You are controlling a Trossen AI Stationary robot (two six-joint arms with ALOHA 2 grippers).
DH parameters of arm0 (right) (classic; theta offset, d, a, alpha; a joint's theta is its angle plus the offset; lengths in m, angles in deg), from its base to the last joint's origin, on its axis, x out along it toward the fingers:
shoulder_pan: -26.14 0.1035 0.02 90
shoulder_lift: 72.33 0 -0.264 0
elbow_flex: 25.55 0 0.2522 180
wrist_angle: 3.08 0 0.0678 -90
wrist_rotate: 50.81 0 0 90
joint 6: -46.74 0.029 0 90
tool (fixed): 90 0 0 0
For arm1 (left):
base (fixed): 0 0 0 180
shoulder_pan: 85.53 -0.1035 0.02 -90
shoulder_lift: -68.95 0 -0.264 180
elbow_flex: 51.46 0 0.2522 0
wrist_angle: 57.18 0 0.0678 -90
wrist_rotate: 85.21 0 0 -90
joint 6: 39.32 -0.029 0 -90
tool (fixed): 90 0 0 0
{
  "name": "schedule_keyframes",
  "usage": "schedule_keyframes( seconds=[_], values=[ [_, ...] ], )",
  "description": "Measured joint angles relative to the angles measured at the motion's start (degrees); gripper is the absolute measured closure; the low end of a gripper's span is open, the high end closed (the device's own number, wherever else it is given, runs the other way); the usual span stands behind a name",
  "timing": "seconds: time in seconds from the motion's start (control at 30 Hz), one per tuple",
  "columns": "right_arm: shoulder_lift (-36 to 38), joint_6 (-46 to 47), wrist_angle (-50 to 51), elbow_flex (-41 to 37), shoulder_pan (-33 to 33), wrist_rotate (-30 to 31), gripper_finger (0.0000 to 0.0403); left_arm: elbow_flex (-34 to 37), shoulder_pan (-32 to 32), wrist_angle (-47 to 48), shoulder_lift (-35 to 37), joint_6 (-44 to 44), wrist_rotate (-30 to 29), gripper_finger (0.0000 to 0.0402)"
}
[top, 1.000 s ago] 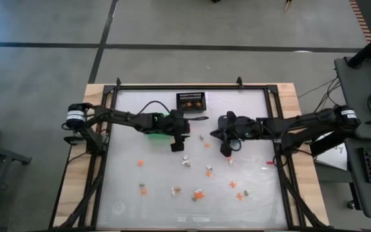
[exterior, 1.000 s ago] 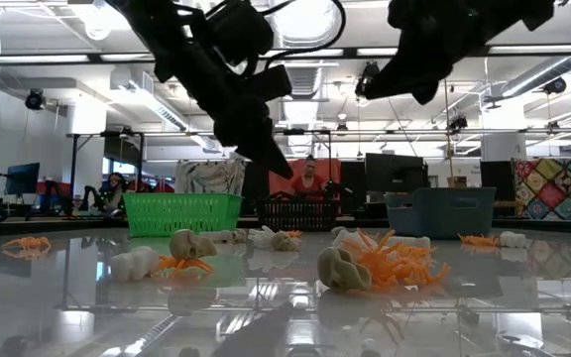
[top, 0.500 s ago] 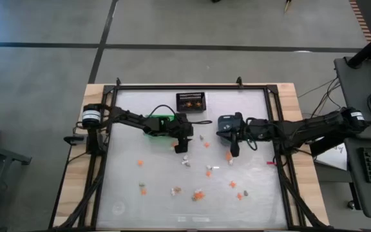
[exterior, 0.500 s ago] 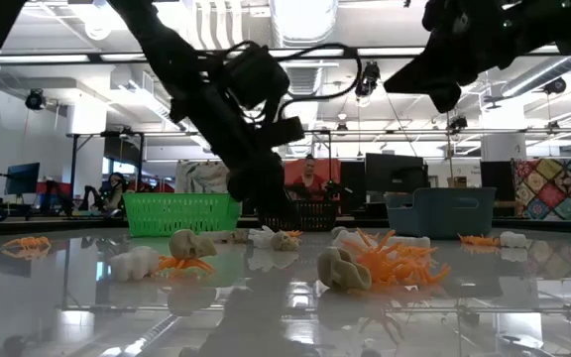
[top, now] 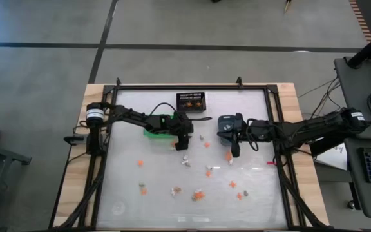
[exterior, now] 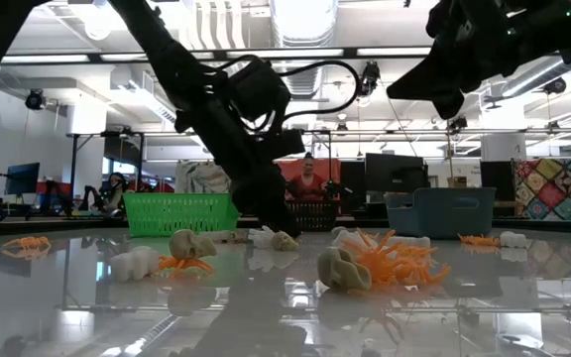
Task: Sort Halloween decoration
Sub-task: Put the orange spider toy into the black bin
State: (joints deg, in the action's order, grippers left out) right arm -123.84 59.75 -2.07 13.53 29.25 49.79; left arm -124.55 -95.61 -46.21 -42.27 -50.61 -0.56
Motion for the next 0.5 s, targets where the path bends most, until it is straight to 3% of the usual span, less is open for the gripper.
schedule_keyframes(
  seconds=[0.5],
  values=[
    [0.0,0.6,0.0,0.0,0.0,0.0,0.0394,1.2,-1.2,-0.2,0.1,1.9,0.5,0.021]
  ],
)
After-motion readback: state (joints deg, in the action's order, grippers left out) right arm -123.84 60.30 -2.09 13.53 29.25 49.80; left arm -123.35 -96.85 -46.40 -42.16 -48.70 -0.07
